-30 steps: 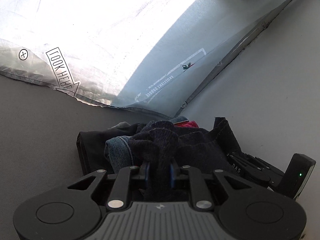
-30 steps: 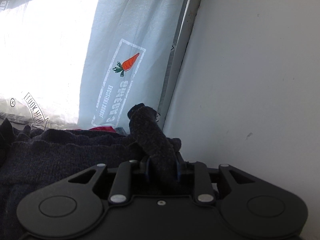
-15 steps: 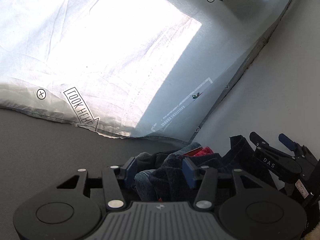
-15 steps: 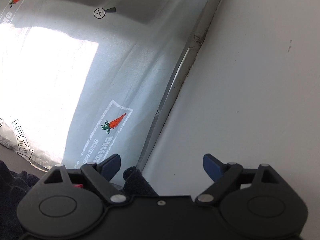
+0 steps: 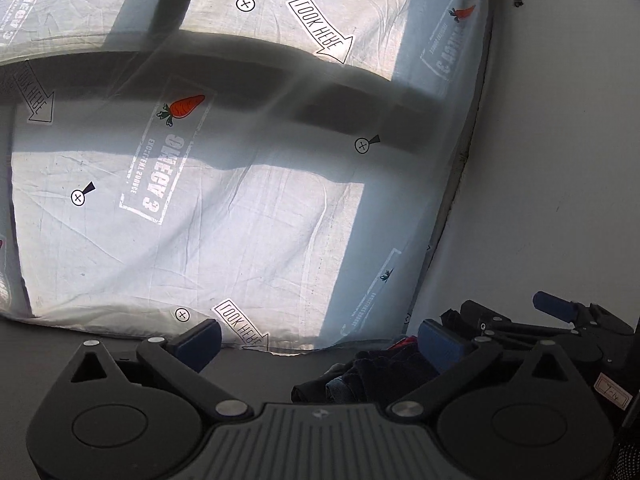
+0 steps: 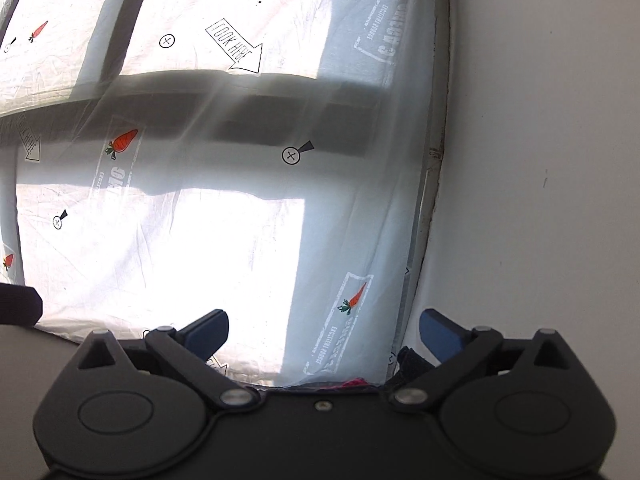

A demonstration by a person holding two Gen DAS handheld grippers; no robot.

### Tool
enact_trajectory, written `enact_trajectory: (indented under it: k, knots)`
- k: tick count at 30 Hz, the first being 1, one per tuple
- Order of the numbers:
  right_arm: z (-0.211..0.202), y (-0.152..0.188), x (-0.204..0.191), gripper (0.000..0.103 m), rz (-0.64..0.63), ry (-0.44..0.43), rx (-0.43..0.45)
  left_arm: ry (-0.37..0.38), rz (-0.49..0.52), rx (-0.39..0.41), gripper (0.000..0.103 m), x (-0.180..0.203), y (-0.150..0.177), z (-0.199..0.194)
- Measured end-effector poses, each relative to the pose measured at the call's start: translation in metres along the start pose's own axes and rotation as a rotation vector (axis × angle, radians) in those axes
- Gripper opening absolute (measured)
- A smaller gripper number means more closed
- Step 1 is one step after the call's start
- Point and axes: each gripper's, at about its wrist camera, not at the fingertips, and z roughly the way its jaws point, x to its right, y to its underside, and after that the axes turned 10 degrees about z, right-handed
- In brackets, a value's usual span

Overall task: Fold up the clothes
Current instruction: 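Open both grippers to release the sweater on the stack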

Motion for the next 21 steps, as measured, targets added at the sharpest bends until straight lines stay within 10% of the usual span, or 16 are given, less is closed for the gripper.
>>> enact_trajectory:
  k: [6,21]
  knots:
    - [-0.069,0.024,-0.051,0.103,0.045,-0.132,-0.028,-0.087,-0.06,0.178,0.103,-0.014,0.041,-0.099]
    - [-0.214,0.073,-0.239,0.103,0.219,-0.225,-0.146,-0.252,0.05,0.029,0.103,-0.149,0.079,-0.278]
